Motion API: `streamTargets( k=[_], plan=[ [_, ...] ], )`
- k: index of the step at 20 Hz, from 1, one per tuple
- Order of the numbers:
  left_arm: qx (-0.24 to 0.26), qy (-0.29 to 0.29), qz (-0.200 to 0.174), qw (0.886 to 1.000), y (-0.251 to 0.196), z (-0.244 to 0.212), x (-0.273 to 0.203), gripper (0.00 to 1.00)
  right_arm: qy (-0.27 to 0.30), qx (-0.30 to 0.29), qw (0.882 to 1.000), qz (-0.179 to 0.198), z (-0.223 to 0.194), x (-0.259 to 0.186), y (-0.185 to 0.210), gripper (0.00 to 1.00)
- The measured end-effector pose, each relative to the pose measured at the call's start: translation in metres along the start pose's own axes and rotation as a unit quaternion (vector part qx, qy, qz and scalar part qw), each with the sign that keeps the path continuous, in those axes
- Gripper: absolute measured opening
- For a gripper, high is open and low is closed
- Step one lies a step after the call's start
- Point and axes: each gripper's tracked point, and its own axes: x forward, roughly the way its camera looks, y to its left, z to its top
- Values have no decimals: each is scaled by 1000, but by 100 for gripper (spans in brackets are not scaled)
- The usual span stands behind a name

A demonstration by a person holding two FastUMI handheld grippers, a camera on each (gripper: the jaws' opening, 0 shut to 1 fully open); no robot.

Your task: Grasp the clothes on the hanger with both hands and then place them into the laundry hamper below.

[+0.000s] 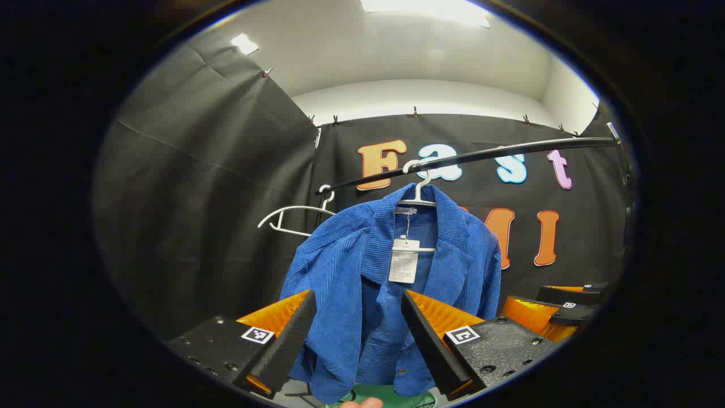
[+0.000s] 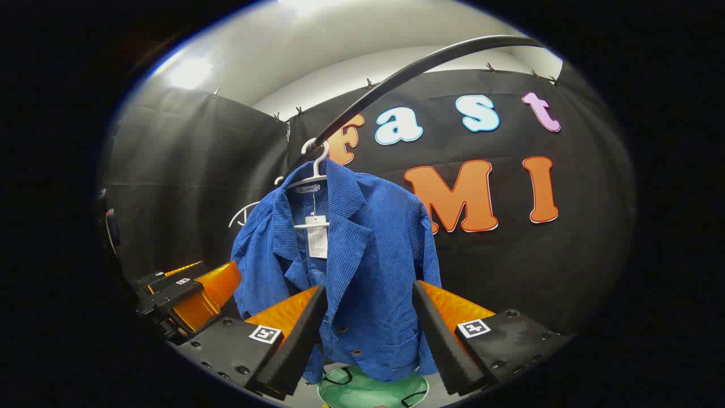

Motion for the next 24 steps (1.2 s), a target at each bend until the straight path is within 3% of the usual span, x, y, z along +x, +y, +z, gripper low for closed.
streamTargets(
  k=[3,24],
  plan=[
    [-2,0,7,1000,2,-1,-1,92,0,-1,1000,2,0,0,-2,98],
    [-2,4,29,1000,25,-8,5,95,4,-5,1000,-7,-1,14,-14,98]
  ],
)
